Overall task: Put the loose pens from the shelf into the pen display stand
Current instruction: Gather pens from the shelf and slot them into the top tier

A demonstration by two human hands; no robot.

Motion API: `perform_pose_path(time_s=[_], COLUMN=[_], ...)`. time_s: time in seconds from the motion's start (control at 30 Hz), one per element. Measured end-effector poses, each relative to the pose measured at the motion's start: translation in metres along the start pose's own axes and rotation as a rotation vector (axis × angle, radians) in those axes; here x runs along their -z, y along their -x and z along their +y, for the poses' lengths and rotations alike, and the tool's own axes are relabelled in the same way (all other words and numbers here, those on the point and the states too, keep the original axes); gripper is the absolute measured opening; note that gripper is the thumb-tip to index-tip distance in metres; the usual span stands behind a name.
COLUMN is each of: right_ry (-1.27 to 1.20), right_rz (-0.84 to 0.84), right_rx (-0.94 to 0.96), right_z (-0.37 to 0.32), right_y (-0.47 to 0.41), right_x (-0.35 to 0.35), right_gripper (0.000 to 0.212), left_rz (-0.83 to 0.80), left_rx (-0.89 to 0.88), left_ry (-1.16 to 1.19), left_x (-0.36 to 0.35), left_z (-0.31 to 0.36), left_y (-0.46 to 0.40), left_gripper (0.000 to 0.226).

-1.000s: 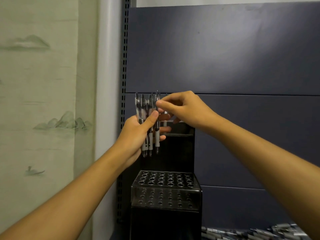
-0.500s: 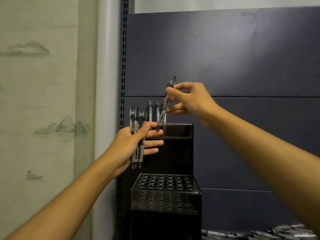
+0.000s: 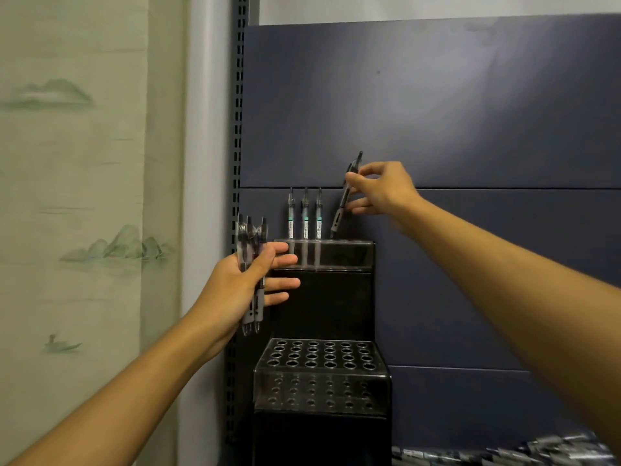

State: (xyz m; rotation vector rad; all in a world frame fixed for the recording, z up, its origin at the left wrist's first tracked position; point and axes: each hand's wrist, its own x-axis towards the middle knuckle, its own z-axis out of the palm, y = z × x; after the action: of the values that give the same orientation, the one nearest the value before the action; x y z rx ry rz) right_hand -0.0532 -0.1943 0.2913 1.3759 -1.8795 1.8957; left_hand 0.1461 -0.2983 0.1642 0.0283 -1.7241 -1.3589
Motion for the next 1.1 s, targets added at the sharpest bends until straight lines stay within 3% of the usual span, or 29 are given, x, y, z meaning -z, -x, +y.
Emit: perform_pose_path(time_s=[0.3, 0.6, 0.83, 1.0, 1.1], right_ry=[0.1, 0.345, 0.436, 0.277, 0.273], right_rz=[-0.037, -0.218, -0.074, -0.383, -0.475], right_rx=[0.046, 0.02, 0.177, 0.3, 0.346], right_z=[0.006, 0.02, 0.014, -0.007, -0.008], right_y=[-0.002, -0.004, 0.009, 0.047, 0.058], right_x=[-0.012, -0.025, -0.012, -0.016, -0.02], right_gripper=[0.038, 0.024, 0.031, 0.027, 0.023], left_rz=[-0.019, -0.049, -0.083, -0.106, -0.137], left_rx=[0.016, 0.09, 0.113, 0.097, 0.072], left_ry=[0.03, 0.108, 0.108, 0.099, 0.105], left_x=[-0.002, -0.002, -0.003, -0.014, -0.024], left_z=[-0.004, -0.002, 0.001, 0.009, 0.014], left_y=[0.0, -0.003, -0.005, -0.01, -0.014], left_gripper=[0.031, 0.026, 0.027, 0.028, 0.026])
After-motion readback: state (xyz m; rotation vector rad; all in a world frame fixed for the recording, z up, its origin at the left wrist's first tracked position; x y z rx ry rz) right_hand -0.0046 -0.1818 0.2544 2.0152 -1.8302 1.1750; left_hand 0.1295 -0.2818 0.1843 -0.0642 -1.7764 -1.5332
